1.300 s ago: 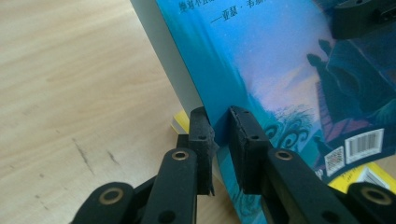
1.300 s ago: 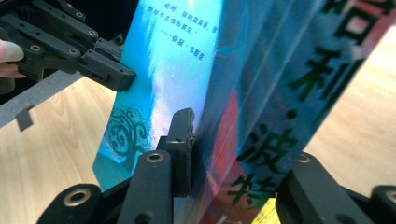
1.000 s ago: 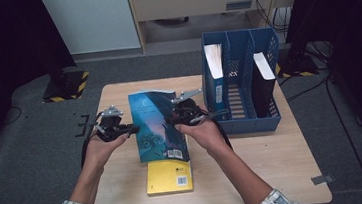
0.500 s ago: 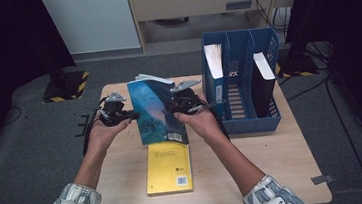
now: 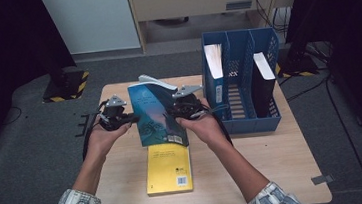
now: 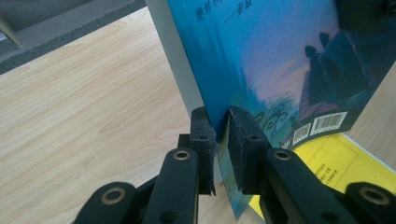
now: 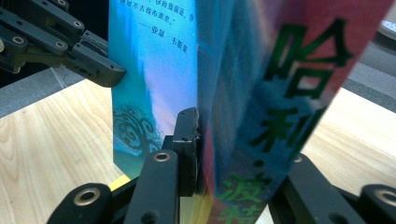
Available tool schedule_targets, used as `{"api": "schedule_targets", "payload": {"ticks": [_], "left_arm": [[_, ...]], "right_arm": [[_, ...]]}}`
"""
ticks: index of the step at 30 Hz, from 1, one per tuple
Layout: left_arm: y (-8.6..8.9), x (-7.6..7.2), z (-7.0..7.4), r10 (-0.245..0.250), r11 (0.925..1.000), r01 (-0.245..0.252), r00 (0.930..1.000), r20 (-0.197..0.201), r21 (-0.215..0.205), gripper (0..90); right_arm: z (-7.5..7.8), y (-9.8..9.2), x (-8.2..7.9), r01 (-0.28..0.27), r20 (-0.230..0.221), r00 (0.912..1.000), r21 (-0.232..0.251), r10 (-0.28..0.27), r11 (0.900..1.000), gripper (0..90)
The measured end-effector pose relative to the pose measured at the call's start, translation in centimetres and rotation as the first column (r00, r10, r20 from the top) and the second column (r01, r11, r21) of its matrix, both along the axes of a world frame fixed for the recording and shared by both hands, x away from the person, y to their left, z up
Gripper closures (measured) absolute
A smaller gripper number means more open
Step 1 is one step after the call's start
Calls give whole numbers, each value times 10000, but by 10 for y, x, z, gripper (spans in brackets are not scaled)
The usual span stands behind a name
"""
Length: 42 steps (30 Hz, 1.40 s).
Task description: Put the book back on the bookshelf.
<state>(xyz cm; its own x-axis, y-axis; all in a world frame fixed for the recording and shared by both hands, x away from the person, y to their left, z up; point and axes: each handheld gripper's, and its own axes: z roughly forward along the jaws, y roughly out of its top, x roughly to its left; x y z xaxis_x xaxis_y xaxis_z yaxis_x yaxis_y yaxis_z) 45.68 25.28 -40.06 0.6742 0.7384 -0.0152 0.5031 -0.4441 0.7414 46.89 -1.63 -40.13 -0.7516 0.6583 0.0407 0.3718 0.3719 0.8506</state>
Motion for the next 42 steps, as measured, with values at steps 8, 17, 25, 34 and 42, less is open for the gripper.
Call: {"api": "schedule_targets", "payload": {"ticks": [8,17,25,34,42], "left_arm": [[-3,-21,4,-107,9997,102,9996,243,212,803],[-1,-36,2,-191,9998,191,9991,370,25,799],[2,-29,0,-107,9998,113,9993,366,-157,784],[3,-27,0,-102,9996,110,9994,330,-241,754],[3,-27,0,-107,9995,117,9993,346,-295,749]], "right_arm": [[0,-5,-17,-220,5,9998,131,220,9997,683],[2,-10,-38,-667,-55,9977,410,670,9969,644],[8,-6,-43,-819,76,9966,340,817,9961,711],[19,-4,-49,-1281,265,9916,854,1263,9881,669],[23,-3,-45,-1670,186,9859,1217,1660,9784,631]]}}
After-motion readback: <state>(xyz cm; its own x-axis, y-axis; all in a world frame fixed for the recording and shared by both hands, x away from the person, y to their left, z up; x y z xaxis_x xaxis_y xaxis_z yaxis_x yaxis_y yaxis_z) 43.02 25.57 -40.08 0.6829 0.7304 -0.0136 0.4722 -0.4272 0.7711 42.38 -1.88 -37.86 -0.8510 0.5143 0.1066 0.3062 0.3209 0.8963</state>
